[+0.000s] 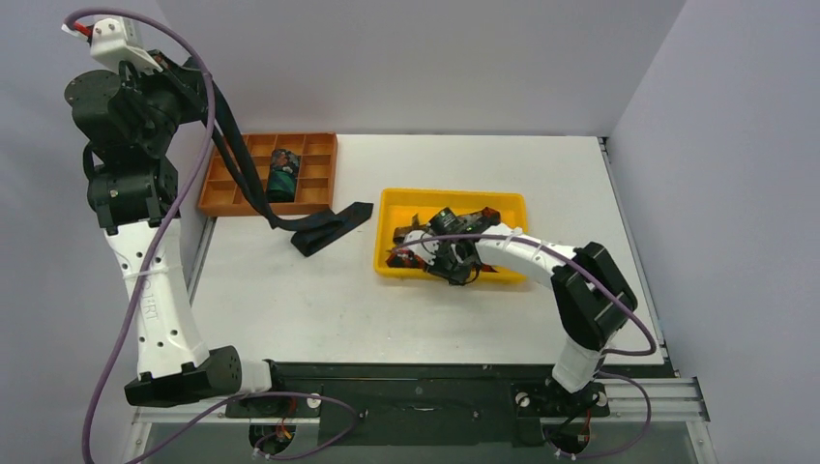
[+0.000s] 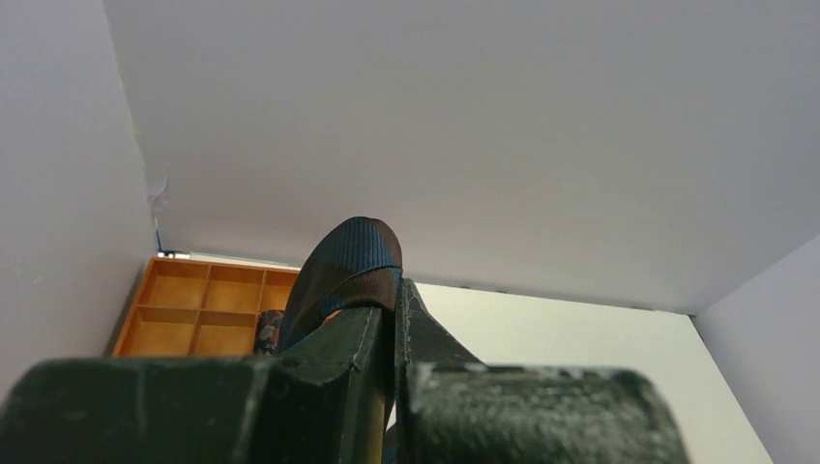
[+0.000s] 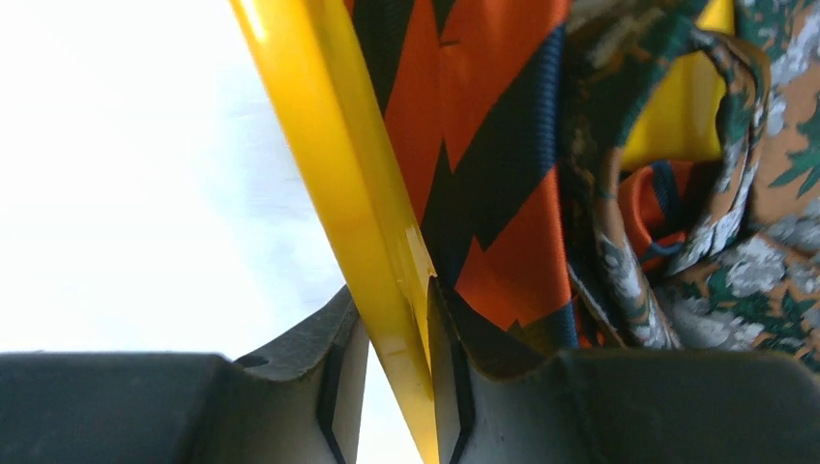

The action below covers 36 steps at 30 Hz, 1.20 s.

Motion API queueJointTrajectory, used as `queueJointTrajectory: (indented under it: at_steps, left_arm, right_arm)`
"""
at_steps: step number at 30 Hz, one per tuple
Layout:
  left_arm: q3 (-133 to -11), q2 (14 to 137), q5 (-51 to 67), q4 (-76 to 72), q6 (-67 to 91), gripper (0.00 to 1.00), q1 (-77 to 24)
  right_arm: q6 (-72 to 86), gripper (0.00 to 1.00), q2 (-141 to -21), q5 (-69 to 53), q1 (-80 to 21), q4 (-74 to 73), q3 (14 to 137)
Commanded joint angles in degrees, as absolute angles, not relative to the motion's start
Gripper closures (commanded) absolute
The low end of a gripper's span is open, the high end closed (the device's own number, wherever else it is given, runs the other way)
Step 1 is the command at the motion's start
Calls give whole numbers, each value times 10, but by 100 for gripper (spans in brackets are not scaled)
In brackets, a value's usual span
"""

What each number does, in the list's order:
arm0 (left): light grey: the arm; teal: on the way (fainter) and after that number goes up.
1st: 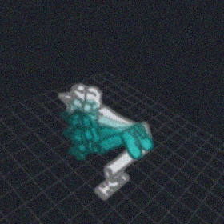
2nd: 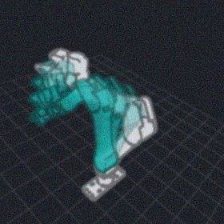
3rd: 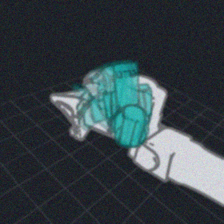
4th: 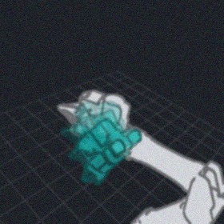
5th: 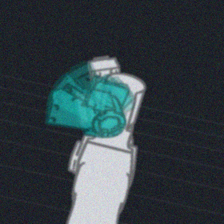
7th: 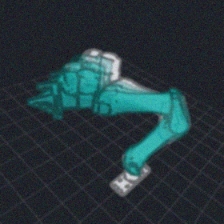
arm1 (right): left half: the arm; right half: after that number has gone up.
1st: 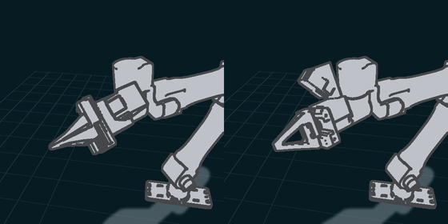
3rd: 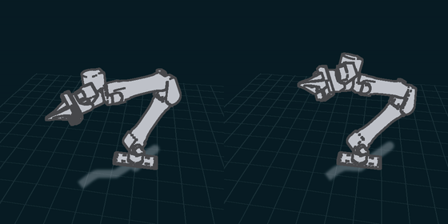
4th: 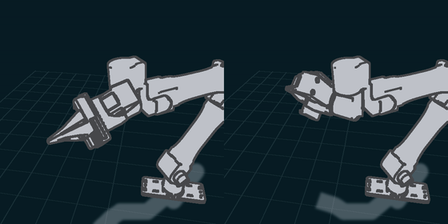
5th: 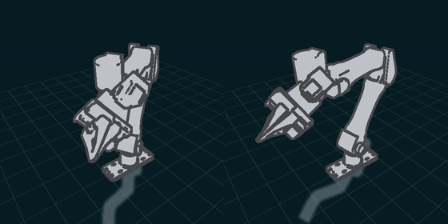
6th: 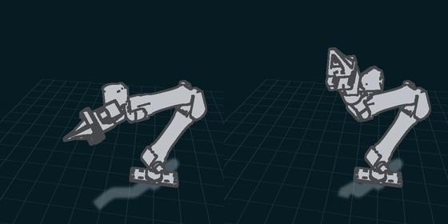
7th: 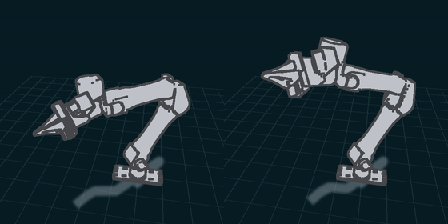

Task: Roll the ties
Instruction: Move the storage box to the corner of the board.

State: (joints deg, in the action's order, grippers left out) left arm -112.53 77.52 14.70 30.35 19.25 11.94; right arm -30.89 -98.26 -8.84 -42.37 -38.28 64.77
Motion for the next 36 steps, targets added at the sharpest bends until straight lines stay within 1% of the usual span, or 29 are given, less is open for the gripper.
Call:
queueJointTrajectory:
  at_steps: [1, 6, 8, 12, 14, 15, 17, 19, 20, 22, 25, 26, 27, 28, 32, 35, 36]
  left_arm:
    - [-1103, 778, 193, 270, 209, 100, 123]
    - [-1068, 771, 228, 265, 208, 100, 122]
    - [-1058, 765, 230, 272, 198, 100, 120]
    - [-1048, 760, 218, 294, 181, 100, 121]
    - [-1046, 758, 204, 306, 174, 100, 121]
    - [-1046, 758, 195, 314, 169, 100, 122]
    - [-1047, 758, 184, 324, 162, 100, 124]
    - [-1046, 759, 177, 331, 156, 100, 125]
    - [-1045, 759, 176, 333, 154, 100, 125]
    - [-1043, 759, 174, 338, 151, 100, 126]
    - [-1048, 760, 173, 349, 143, 100, 127]
    - [-1054, 761, 172, 352, 140, 100, 127]
    - [-1056, 762, 171, 357, 138, 100, 128]
    - [-1059, 762, 170, 359, 135, 100, 128]
    - [-1057, 762, 172, 362, 135, 100, 129]
    - [-1050, 764, 177, 358, 139, 100, 129]
    - [-1049, 764, 178, 357, 141, 100, 129]
  right_arm:
    - [-346, 78, -1034, -61, -354, -393, 732]
    - [-427, 78, -1119, -58, -308, -403, 840]
    - [-460, 78, -1150, -51, -296, -415, 905]
    - [-458, 77, -1186, -45, -280, -428, 988]
    - [-425, 71, -1185, -78, -277, -466, 1030]
    - [-412, 61, -1174, -96, -278, -476, 1040]
    - [-363, 47, -1153, -168, -290, -486, 1051]
    - [-332, 44, -1147, -189, -316, -477, 1052]
    - [-312, 44, -1150, -192, -337, -471, 1059]
    - [-285, 48, -1171, -194, -365, -465, 1079]
    - [-239, 61, -1225, -188, -384, -467, 1124]
    - [-226, 64, -1231, -189, -385, -477, 1127]
    - [-223, 69, -1235, -188, -383, -482, 1121]
    - [-224, 71, -1233, -187, -377, -490, 1112]
    - [-254, 76, -1178, -178, -333, -516, 1006]
    - [-307, 77, -1151, -149, -282, -550, 925]
    - [-320, 77, -1144, -122, -272, -554, 903]
